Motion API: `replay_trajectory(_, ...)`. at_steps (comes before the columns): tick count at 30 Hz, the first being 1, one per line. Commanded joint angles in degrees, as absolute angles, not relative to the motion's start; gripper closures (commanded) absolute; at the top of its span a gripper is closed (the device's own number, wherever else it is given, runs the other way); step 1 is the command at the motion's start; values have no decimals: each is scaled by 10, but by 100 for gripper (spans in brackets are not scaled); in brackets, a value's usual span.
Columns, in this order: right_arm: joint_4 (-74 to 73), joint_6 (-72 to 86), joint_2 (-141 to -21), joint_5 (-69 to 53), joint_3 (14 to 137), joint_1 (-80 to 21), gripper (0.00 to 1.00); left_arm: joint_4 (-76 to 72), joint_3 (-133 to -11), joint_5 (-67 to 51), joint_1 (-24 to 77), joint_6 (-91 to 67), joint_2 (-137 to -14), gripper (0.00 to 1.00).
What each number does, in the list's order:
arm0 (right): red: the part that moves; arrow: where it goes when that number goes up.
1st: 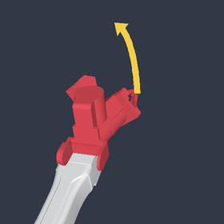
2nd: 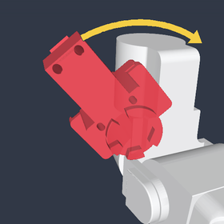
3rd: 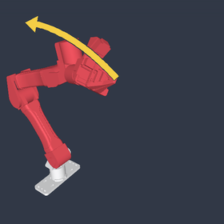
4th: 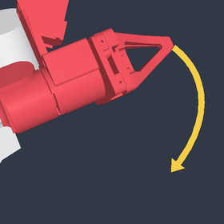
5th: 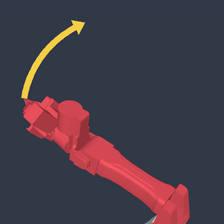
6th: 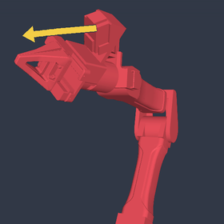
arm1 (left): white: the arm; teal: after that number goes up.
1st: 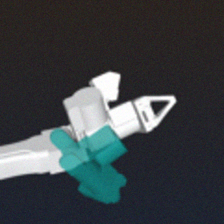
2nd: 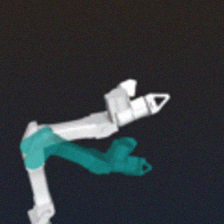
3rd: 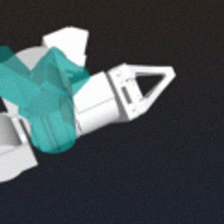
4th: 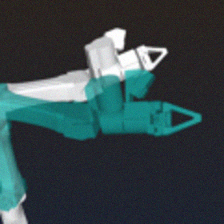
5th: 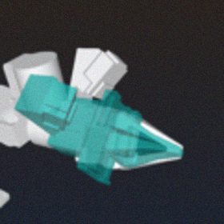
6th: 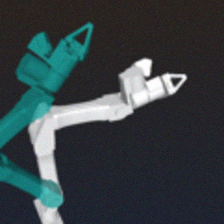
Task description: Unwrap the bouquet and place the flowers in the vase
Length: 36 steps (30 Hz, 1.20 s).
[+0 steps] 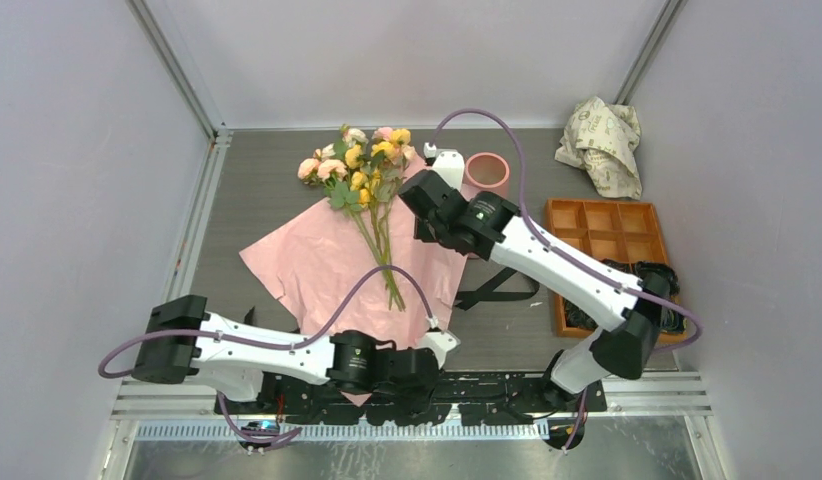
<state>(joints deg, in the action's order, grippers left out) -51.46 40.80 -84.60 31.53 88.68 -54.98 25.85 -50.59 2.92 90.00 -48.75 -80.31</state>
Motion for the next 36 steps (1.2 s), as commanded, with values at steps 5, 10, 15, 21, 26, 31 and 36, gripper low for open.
replay_trajectory(5,-523,350,-956,231,955,-508,69,341,-558,160,918,-475,-607,77)
replay_trajectory(10,-541,347,-1016,228,953,-508,71,329,-551,232,918,-453,-444,72)
replay_trajectory(15,-516,365,-991,241,835,-508,72,352,-548,337,917,-433,-360,67)
replay_trajectory(21,-503,395,-940,253,696,-508,72,406,-582,425,917,-426,-374,66)
replay_trajectory(26,-486,409,-933,240,642,-508,72,419,-614,456,917,-412,-415,65)
replay_trajectory(31,-487,405,-943,233,648,-511,73,423,-617,475,917,-421,-421,65)
replay_trajectory(36,-534,393,-914,252,760,-543,72,459,-625,535,917,-462,-392,64)
